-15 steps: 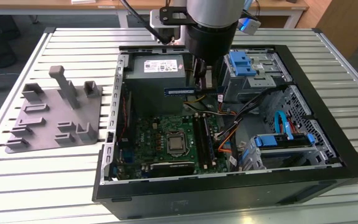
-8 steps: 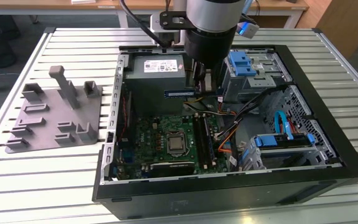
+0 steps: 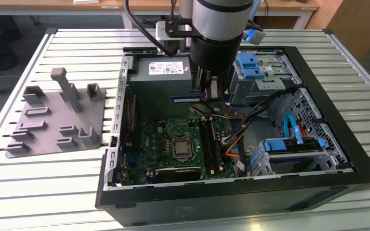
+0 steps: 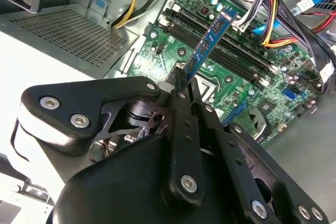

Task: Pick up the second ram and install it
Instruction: 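Pick up the second ram and move it above second insertion slot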

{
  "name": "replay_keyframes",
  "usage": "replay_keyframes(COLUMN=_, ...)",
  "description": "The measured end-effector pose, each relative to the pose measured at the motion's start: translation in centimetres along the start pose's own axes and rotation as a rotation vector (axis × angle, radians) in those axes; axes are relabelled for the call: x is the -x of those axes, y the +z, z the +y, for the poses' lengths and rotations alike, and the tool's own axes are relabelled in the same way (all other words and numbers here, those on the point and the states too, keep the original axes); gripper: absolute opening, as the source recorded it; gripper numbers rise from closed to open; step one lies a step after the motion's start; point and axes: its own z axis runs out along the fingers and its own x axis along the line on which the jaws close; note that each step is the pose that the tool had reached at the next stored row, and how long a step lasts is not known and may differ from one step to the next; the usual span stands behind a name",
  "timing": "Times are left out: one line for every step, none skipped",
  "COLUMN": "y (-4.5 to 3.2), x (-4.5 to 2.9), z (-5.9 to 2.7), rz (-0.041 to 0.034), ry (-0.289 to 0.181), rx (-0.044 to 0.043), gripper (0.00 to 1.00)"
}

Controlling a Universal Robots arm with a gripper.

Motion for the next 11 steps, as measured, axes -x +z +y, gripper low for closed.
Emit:
replay_keyframes(y=0.11, x=-0.01, z=0.0, rz=0.0, ry=0.0, rx=0.0, gripper=0.14)
replay_keyframes(y=0.22, x=-0.02, z=0.0, rz=0.0, ry=0.0, rx=0.0, gripper=0.14)
replay_keyframes(y=0.33, x=-0.03, z=0.0, rz=0.0, ry=0.0, rx=0.0, gripper=0.14)
replay_keyframes(y=0.43, x=-0.04, z=0.0, rz=0.0, ry=0.0, rx=0.0, gripper=0.14)
replay_keyframes(y=0.54, x=-0.05, z=0.0, rz=0.0001, ry=0.0, rx=0.0, gripper=0.14)
replay_keyframes(y=0.65, x=-0.06, z=0.01, rz=0.0001, ry=0.0, rx=0.0, gripper=0.14)
replay_keyframes(y=0.76, x=-0.07, z=0.01, rz=0.0, ry=0.0, rx=0.0, gripper=0.14)
replay_keyframes(y=0.88, x=-0.08, z=0.01, rz=-0.0001, ry=0.0, rx=0.0, gripper=0.14)
replay_keyframes(y=0.99, x=-0.09, z=0.0, rz=-0.0001, ry=0.0, rx=0.0, gripper=0.14)
replay_keyframes(y=1.09, x=-0.1, z=0.01, rz=0.0, ry=0.0, rx=0.0, gripper=0.14)
replay_keyframes(y=1.19, x=-0.11, z=0.01, rz=0.0001, ry=0.0, rx=0.0, gripper=0.14)
